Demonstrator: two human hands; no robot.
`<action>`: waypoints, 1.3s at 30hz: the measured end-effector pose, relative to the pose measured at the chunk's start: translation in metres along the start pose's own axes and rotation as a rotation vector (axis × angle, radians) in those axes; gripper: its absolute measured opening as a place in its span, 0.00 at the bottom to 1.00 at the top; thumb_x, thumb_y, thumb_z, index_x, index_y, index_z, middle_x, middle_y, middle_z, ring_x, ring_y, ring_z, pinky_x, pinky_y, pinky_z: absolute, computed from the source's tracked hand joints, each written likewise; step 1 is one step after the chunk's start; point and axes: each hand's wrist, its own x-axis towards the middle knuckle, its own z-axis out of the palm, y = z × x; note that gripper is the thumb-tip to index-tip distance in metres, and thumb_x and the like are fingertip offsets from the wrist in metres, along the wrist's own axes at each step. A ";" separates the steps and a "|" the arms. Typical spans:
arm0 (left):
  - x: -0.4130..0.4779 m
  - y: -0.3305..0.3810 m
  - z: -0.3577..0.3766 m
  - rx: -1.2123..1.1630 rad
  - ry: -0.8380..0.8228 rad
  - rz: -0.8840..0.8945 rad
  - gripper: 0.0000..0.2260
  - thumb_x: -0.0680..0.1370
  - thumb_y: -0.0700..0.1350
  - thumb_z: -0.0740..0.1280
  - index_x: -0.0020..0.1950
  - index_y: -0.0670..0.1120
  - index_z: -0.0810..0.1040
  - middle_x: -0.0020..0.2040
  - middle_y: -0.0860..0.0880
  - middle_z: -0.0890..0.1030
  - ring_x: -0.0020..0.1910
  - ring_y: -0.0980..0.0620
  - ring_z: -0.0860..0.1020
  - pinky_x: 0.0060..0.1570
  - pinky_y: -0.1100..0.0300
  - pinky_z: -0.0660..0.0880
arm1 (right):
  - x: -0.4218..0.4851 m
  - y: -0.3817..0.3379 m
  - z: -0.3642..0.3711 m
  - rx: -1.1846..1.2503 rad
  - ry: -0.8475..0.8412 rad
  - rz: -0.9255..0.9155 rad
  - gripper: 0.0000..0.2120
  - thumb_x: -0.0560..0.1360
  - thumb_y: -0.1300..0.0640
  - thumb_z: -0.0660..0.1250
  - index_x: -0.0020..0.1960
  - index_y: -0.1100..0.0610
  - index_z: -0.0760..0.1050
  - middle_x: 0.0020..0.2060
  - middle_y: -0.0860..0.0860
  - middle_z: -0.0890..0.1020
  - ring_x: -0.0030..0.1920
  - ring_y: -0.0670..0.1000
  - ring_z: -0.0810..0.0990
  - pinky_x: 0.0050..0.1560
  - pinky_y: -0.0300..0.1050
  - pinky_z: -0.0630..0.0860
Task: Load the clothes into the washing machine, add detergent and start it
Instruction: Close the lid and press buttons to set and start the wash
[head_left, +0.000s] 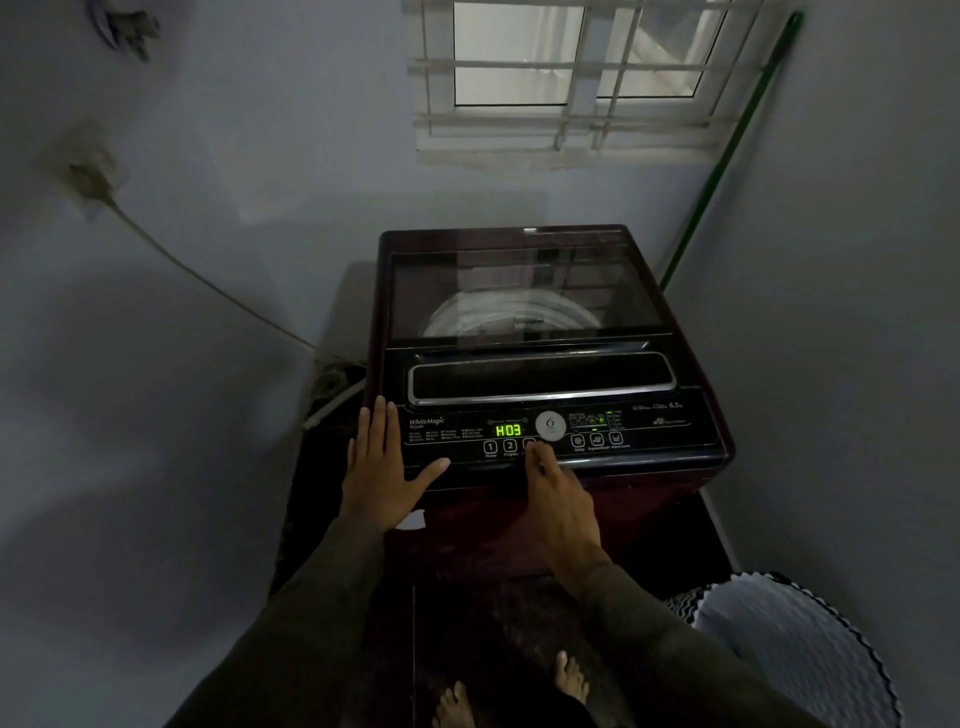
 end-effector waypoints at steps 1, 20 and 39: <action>0.000 0.001 0.000 0.001 -0.005 -0.005 0.50 0.70 0.76 0.51 0.79 0.47 0.34 0.79 0.51 0.33 0.76 0.52 0.30 0.77 0.45 0.41 | 0.000 0.000 0.000 0.001 0.004 -0.003 0.35 0.76 0.68 0.65 0.77 0.61 0.52 0.74 0.50 0.55 0.57 0.52 0.75 0.55 0.42 0.78; 0.000 0.005 -0.003 0.044 -0.061 -0.041 0.51 0.68 0.77 0.48 0.78 0.47 0.34 0.78 0.50 0.32 0.76 0.50 0.29 0.76 0.43 0.42 | 0.005 0.016 0.004 -0.071 0.026 -0.076 0.34 0.74 0.66 0.66 0.76 0.59 0.55 0.72 0.51 0.60 0.57 0.54 0.74 0.52 0.46 0.79; -0.012 0.024 -0.005 0.116 -0.014 -0.108 0.43 0.76 0.70 0.52 0.80 0.45 0.41 0.80 0.45 0.37 0.78 0.45 0.37 0.77 0.46 0.47 | 0.012 0.023 0.002 -0.042 0.064 -0.108 0.26 0.75 0.56 0.66 0.71 0.56 0.64 0.67 0.50 0.68 0.63 0.53 0.71 0.57 0.50 0.76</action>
